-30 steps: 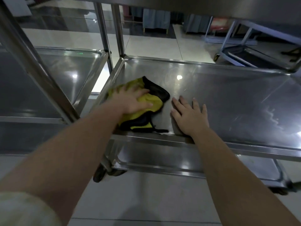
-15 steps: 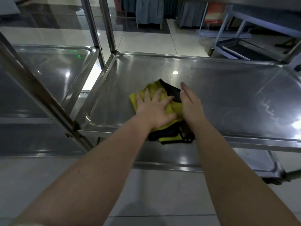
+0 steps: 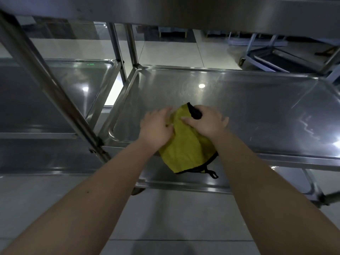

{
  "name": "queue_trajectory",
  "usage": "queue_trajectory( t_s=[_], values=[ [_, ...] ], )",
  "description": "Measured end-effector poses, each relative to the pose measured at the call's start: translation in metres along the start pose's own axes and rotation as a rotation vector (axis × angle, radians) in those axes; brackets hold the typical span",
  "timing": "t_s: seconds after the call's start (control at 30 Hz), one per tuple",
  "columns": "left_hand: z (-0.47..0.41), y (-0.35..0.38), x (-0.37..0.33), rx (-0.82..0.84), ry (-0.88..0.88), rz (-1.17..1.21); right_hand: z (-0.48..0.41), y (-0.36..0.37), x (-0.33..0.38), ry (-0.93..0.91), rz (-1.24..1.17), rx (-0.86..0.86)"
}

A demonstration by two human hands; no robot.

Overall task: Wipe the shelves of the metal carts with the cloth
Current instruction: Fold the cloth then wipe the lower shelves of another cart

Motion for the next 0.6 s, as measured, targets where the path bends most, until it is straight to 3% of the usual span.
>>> queue_trajectory(
  t_s=[0.1,0.27,0.43,0.6],
  values=[
    [0.005,-0.004,0.026,0.019,-0.166,-0.247,0.002,0.016,0.028,-0.097,-0.078,0.064],
    [0.008,-0.005,0.028,0.085,-0.227,-0.208,0.011,0.023,0.03,-0.04,-0.067,0.151],
    [0.015,-0.021,-0.003,0.056,0.01,0.292,0.041,-0.015,0.025,-0.101,-0.282,0.129],
    [0.056,-0.035,-0.043,-0.059,0.265,0.502,0.104,-0.048,0.018,-0.226,-0.477,-0.064]
  ],
)
Point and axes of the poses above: each hand's wrist, its own z-axis away from the middle knuckle, its own y-axis out of the palm, x = y × z, the point moved 8 cm from there along -z, towards the middle knuckle, and after that the axes turned 6 degrees about x, right-handed, at the moved point
